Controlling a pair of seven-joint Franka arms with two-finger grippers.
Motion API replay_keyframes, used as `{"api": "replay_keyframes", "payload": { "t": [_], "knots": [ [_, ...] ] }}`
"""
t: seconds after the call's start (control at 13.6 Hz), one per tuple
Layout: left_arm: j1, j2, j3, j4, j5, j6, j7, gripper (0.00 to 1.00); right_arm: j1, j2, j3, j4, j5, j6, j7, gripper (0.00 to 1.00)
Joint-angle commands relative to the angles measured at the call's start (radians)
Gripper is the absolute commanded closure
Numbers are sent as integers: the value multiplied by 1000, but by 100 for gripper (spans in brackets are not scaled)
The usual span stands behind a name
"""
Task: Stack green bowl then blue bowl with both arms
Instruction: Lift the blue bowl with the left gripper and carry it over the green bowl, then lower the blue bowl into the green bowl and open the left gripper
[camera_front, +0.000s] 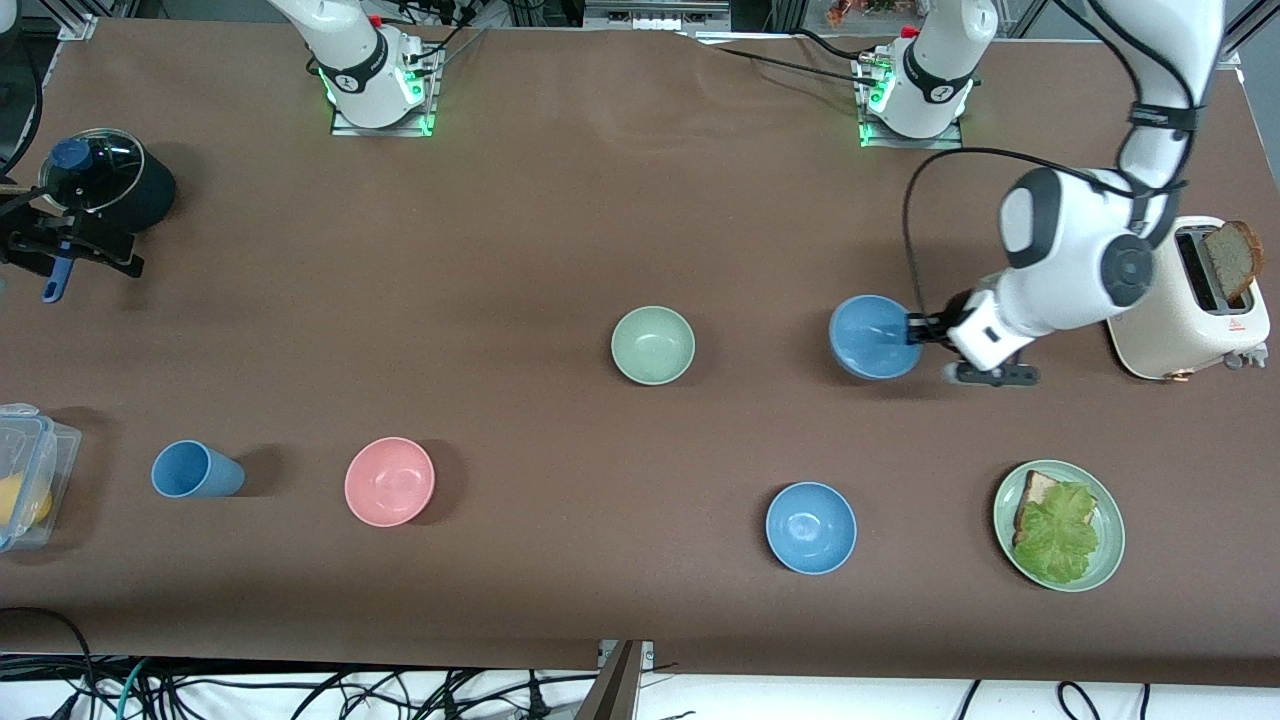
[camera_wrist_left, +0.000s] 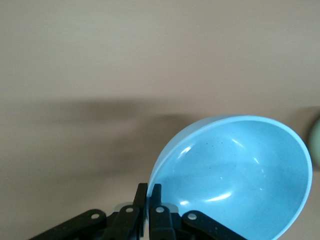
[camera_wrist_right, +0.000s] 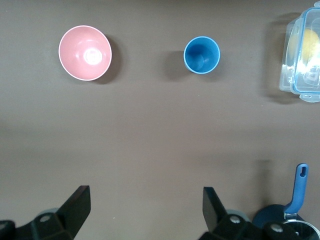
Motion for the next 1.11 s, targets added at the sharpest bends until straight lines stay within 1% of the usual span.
{"api": "replay_keyframes", "payload": {
  "t": [0.0, 0.15, 0.3, 0.44, 0.59, 0.81, 1.03],
  "knots": [
    [-121, 89, 0, 115, -62, -16, -116, 100, -15, 5, 16, 21, -16, -22, -15, 1],
    [-232, 154, 0, 207, -66, -16, -228, 100, -15, 5, 16, 21, -28, -22, -16, 1],
    [-318, 203, -9, 273, -68, -16, -374, 100, -15, 5, 16, 23, -29, -22, -16, 1],
    [-362, 264, -32, 345, -63, -11, -492, 100, -15, 5, 16, 23, -29, -22, -16, 1],
    [-398, 310, -30, 398, -66, -9, -528, 100, -15, 5, 16, 23, -27, -22, -16, 1],
    [-430, 358, -29, 447, -65, -8, -549, 100, -15, 5, 17, 23, -27, -20, -16, 1],
    [-439, 377, -23, 453, -54, 23, -553, 100, -14, 5, 17, 21, -25, -20, -16, 1]
  ]
}}
